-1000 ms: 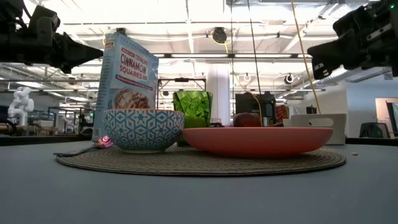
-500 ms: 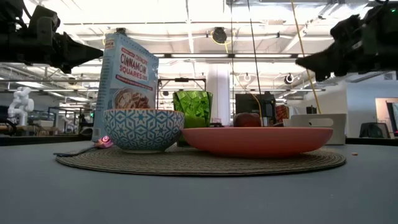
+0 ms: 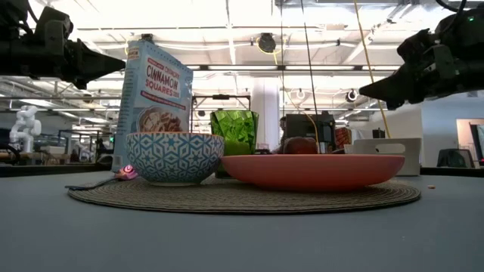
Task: Arrange a breakfast setting
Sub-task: Return to Home Position
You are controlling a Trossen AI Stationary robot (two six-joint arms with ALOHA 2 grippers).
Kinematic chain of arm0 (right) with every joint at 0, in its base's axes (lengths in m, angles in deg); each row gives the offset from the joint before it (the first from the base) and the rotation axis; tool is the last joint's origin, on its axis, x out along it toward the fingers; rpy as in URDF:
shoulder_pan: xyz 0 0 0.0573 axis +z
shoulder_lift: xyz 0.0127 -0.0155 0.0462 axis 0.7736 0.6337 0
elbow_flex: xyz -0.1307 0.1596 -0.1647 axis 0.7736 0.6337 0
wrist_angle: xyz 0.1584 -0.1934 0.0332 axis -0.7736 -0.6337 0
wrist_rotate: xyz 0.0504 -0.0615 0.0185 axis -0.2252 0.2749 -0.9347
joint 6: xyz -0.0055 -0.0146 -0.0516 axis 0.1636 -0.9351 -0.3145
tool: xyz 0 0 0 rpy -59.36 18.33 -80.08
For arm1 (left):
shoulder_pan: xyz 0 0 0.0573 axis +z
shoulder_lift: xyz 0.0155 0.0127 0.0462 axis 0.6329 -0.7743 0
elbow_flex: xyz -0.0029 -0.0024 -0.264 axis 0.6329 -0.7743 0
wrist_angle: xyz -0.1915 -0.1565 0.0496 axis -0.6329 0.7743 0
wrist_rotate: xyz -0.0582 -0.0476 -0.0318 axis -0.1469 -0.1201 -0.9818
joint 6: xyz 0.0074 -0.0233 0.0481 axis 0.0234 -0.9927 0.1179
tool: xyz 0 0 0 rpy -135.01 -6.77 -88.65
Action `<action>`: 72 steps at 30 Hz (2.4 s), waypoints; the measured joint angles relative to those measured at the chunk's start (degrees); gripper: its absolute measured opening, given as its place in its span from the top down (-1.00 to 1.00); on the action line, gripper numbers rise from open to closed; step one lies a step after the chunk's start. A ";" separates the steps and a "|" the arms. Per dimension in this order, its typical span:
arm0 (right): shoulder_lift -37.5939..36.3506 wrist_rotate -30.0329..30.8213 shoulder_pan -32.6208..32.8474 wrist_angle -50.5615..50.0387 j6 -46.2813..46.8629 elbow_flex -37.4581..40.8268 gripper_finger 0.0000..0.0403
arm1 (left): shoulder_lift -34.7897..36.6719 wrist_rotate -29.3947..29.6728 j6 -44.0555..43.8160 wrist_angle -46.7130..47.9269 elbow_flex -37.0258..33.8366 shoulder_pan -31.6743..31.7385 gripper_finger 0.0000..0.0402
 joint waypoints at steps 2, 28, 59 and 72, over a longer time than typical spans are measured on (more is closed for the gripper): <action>0.00 0.00 0.05 0.52 0.00 0.01 1.00 | 0.00 0.00 0.00 0.00 0.00 0.00 0.97; -7.52 -0.02 17.18 1.15 4.59 0.07 1.00 | -0.04 0.00 0.00 0.04 0.00 0.00 0.97; -12.31 9.27 20.31 -5.17 -1.61 0.07 1.00 | -0.04 0.00 0.02 0.06 0.00 0.00 0.97; -11.96 9.11 20.26 -5.17 -1.57 0.07 1.00 | -0.04 0.00 0.02 0.07 0.00 0.00 0.97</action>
